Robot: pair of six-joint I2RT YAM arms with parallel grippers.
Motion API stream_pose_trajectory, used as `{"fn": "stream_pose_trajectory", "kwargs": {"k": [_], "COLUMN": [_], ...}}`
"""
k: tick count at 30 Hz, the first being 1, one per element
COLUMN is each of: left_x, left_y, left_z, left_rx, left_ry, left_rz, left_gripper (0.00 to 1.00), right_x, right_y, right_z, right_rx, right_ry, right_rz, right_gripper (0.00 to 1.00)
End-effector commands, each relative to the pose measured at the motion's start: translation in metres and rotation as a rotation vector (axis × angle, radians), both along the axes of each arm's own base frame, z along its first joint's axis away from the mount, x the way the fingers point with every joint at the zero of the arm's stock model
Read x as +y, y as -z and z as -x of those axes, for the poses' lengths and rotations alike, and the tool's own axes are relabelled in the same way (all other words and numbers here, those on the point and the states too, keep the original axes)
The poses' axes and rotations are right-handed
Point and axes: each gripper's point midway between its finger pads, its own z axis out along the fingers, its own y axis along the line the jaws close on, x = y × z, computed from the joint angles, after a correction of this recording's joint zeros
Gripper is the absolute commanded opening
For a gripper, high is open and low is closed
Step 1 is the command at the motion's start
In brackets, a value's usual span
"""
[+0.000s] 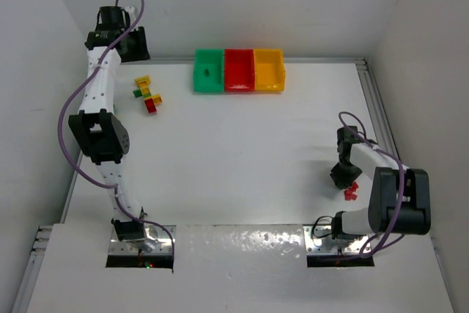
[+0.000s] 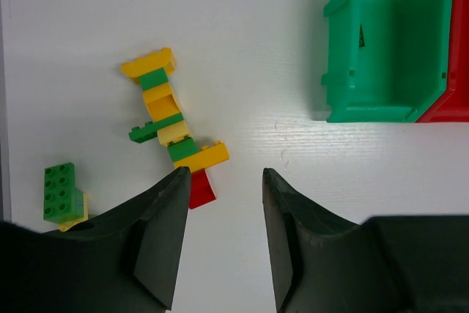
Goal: Sort the legos into containers by color
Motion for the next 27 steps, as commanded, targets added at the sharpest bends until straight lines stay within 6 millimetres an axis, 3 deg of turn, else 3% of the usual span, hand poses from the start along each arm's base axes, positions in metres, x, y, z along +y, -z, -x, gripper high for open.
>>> {"fn": "stream_pose_trajectory", "kwargs": {"k": [1,6,12,16,17,19,20,21,22,23,24,25,26,27], "left_x": [-0.003,-0.003,-0.006,-0.012,-0.017,-0.027,-0.031,-0.034,-0.04,-0.044,-0.048,-0.055,-0.061,-0.066], "left_y": [-0.037,-0.039,-0.038,-0.038,-0.04,-0.041,-0.041,-0.041,-0.041,-0.037,-0.041,-0.039,-0.042,-0.037], "left_z": [0.005,0.006,0.008,0.011,0.012,0.014,0.015,0.016,0.017,0.019,0.022,0.024,0.027,0.03], "left_rx": [-0.085,-0.087,-0.085,-0.086,-0.091,-0.096,-0.098,-0.1,-0.101,-0.091,-0.097,-0.093,-0.097,-0.084], "left_ry": [0.008,0.011,0.021,0.057,0.081,0.127,0.145,0.162,0.187,0.2,0.213,0.237,0.255,0.27], "left_rz": [-0.01,-0.014,-0.005,0.015,0.03,0.055,0.061,0.066,0.075,0.079,0.08,0.087,0.088,0.091], "left_gripper": [0.42,0.42,0.42,0.42,0.42,0.44,0.45,0.46,0.48,0.49,0.52,0.54,0.55,0.58], "right_x": [-0.005,-0.006,-0.009,0.018,0.039,0.067,0.098,0.117,0.14,0.166,0.186,0.2,0.226,0.245], "right_y": [0.0,0.003,-0.01,-0.032,-0.043,-0.054,-0.07,-0.068,-0.09,-0.098,-0.094,-0.101,-0.126,-0.132], "right_z": [-0.01,-0.011,-0.038,-0.082,-0.103,-0.128,-0.15,-0.165,-0.193,-0.205,-0.216,-0.228,-0.249,-0.256], "right_rx": [-0.023,0.005,-0.018,-0.081,-0.092,-0.129,-0.2,-0.235,-0.333,-0.391,-0.404,-0.431,-0.506,-0.539], "right_ry": [-0.003,-0.032,-0.215,-0.533,-0.714,-0.885,-0.995,-1.029,-1.06,-1.09,-1.116,-1.136,-1.183,-1.225], "right_rz": [0.021,0.019,0.027,0.005,0.036,0.054,0.032,-0.008,-0.049,-0.106,-0.161,-0.163,-0.153,-0.176], "right_gripper": [0.23,0.0,0.0,0.0,0.0,0.0,0.0,0.0,0.0,0.0,0.0,0.0,0.0,0.0]}}
